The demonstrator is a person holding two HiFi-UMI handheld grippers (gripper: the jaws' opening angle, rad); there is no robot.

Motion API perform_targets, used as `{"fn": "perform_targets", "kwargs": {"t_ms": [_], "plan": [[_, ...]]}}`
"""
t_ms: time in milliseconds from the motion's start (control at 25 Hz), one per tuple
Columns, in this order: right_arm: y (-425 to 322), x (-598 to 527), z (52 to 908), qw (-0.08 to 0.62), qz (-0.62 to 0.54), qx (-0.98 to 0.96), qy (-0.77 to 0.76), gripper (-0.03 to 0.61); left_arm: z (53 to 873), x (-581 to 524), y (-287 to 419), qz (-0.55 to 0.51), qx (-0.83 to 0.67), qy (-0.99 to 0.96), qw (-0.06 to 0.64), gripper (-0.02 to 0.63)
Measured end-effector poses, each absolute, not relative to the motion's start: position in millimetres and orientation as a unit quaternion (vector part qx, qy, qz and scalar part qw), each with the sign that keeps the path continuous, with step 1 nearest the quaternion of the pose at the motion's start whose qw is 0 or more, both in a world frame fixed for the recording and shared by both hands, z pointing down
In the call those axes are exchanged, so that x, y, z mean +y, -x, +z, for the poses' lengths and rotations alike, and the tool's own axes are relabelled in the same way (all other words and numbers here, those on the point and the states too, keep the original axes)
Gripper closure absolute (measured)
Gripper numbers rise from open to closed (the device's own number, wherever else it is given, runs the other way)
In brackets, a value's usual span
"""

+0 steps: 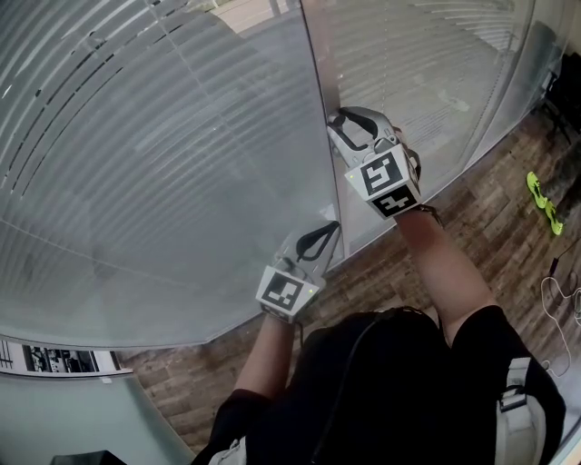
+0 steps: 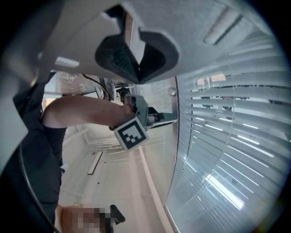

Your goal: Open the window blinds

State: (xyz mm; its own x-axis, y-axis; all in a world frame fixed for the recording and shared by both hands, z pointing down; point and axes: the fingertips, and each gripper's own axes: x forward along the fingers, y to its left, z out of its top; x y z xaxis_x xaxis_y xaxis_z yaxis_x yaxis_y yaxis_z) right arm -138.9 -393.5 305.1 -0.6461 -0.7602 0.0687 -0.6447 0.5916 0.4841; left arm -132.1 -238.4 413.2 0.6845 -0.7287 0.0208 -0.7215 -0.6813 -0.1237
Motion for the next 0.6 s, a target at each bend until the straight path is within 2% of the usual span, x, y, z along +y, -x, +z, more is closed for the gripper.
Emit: {"fn": "perform_targets", "kwargs": {"t_ms": [280, 600], "plan": [[138.6, -395.5, 307.6, 0.08, -0.13, -0.903, -0.401, 0.451, 411.8, -238.9, 133.9, -0.035, 0.396, 0.916, 0.057, 0.611], [134.6, -401.2, 312.1, 0.046, -0.073, -0.906, -0.415, 0.451, 403.8, -236.2, 131.7, -0.035, 0.395, 0.917, 0.047, 0.611]]}}
